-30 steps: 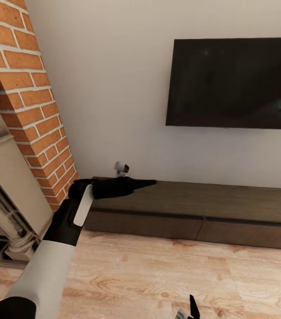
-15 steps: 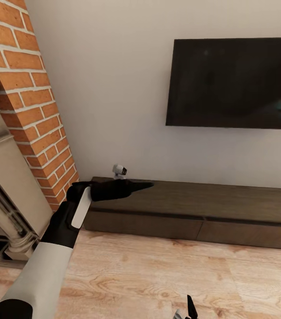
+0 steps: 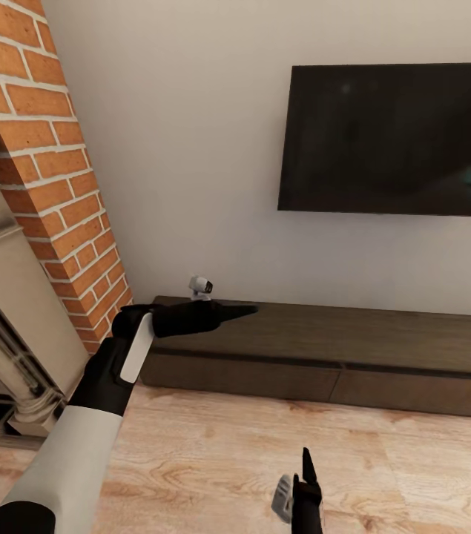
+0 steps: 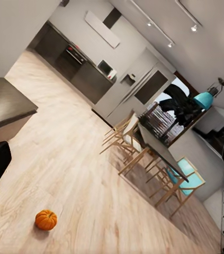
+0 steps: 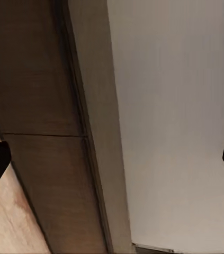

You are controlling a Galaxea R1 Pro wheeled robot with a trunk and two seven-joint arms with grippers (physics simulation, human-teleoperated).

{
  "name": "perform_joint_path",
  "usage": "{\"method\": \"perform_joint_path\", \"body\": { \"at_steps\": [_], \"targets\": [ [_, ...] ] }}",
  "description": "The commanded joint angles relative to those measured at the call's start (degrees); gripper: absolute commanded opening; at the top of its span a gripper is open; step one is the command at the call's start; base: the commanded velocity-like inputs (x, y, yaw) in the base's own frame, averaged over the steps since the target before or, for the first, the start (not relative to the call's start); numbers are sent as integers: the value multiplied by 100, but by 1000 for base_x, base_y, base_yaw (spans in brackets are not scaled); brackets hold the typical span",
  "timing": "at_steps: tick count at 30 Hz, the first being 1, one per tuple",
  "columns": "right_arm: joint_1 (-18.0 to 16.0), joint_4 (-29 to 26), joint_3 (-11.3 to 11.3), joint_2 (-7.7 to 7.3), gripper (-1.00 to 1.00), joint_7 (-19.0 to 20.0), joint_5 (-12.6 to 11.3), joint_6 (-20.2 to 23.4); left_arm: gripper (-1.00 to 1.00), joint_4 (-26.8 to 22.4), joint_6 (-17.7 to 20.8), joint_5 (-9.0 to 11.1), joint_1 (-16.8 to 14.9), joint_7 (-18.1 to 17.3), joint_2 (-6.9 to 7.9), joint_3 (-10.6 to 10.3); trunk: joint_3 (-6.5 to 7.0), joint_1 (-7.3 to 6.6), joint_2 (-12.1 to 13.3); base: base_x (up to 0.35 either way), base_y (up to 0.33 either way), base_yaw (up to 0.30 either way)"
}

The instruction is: Place each of the two pumpkins and all three candles from the living room inside a cabinet in the living room (use any cabinet), then make sure every cabinet is closed, and position the cauldron so it is next to a table in the living room.

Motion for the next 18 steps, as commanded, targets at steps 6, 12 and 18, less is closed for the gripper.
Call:
{"method": "perform_joint_path", "body": {
  "at_steps": [6, 12, 18],
  "targets": [
    [-640, 390, 0, 15, 100, -13, -15, 57, 100, 17, -372, 16, 11, 35, -8, 0, -1, 0, 0, 0, 0, 0],
    [-770, 479, 0, 52, 100, 8, -30, 58, 100, 95, -445, 44, 18, 33, -9, 0, -1, 0, 0, 0, 0, 0],
    [-782, 459, 6, 74, 100, 4, -27, 58, 100, 99, -437, 54, 11, 3, 4, 20, 89, -110, 200, 0, 0, 0]
  ]
}}
